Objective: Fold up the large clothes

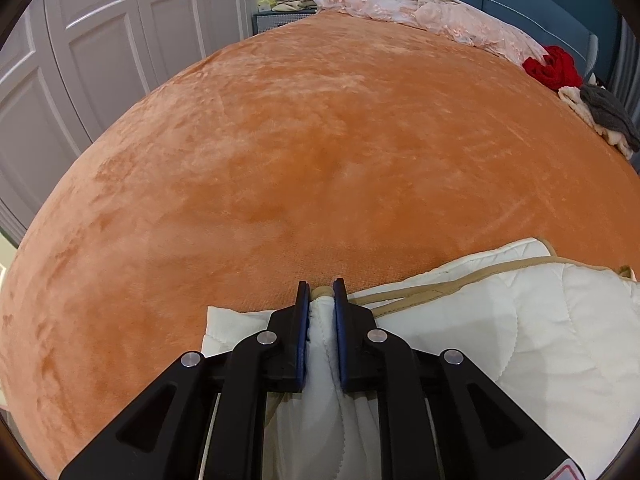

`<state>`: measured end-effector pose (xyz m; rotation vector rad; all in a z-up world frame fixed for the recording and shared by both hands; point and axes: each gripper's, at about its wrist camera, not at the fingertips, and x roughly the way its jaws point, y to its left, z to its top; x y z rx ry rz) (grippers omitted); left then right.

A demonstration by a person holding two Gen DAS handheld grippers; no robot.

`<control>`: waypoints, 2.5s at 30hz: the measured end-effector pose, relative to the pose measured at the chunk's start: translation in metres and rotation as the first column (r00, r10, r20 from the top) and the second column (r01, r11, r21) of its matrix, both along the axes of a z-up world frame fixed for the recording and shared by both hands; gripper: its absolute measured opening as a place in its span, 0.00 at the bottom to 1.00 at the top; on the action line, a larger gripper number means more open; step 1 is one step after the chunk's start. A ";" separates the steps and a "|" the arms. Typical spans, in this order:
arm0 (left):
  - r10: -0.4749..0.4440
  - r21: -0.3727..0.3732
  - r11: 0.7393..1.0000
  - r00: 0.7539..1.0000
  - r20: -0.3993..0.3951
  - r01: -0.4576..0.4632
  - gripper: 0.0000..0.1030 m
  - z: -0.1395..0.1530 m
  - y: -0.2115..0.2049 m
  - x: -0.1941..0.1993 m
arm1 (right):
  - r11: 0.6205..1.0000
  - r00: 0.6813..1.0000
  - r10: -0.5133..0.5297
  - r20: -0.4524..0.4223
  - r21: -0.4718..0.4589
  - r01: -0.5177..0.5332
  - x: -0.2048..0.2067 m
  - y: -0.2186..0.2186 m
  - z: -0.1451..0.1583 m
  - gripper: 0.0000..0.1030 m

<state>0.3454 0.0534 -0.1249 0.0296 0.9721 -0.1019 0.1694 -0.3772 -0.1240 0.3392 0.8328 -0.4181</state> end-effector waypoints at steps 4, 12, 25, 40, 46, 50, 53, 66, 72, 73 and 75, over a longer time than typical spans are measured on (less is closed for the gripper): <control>0.021 0.034 0.999 1.000 -0.016 -0.021 0.27 0.018 0.003 -0.003 | 1.000 1.000 -0.010 -0.028 0.027 0.010 -0.001 -0.006 0.011 0.27; -0.105 -0.003 0.994 0.986 0.132 0.106 0.30 0.104 -0.023 -0.052 | 0.989 0.984 0.151 0.098 -0.015 -0.150 -0.004 0.063 0.087 0.32; -0.297 -0.027 0.955 0.955 -0.021 0.296 0.31 0.020 -0.140 -0.067 | 0.928 0.928 0.370 -0.044 0.075 -0.366 0.049 0.146 0.014 0.17; -0.273 -0.056 0.960 0.962 0.028 0.274 0.32 0.007 -0.133 -0.066 | 0.949 0.951 0.308 0.030 0.066 -0.309 0.041 0.139 0.005 0.16; -0.259 -0.142 0.953 0.963 0.070 0.266 0.32 0.057 -0.098 -0.114 | 0.953 0.960 0.262 0.104 0.129 -0.274 -0.022 0.148 0.058 0.20; -0.272 -0.167 0.948 0.962 0.013 0.270 0.32 0.057 -0.089 -0.152 | 0.940 0.954 0.295 0.049 0.163 -0.299 -0.048 0.166 0.058 0.20; -0.264 -0.139 0.955 0.964 -0.011 0.260 0.32 0.045 -0.093 -0.166 | 0.937 0.948 0.319 -0.022 0.159 -0.312 -0.051 0.180 0.042 0.20; -0.245 0.024 0.970 0.964 0.101 0.244 0.33 0.008 -0.110 -0.185 | 0.950 0.946 0.313 -0.088 0.057 -0.308 -0.044 0.198 0.005 0.19; -0.254 0.036 0.967 0.962 0.104 0.252 0.33 0.010 -0.112 -0.184 | 0.951 0.952 0.299 -0.061 0.096 -0.293 -0.045 0.192 0.005 0.19; -0.260 0.039 0.966 0.961 0.097 0.257 0.33 0.013 -0.112 -0.183 | 0.951 0.954 0.294 -0.058 0.118 -0.286 -0.045 0.190 0.007 0.19; -0.260 0.013 0.966 0.963 0.065 0.260 0.33 0.024 -0.106 -0.183 | 0.951 0.956 0.285 -0.066 0.145 -0.274 -0.046 0.189 0.016 0.19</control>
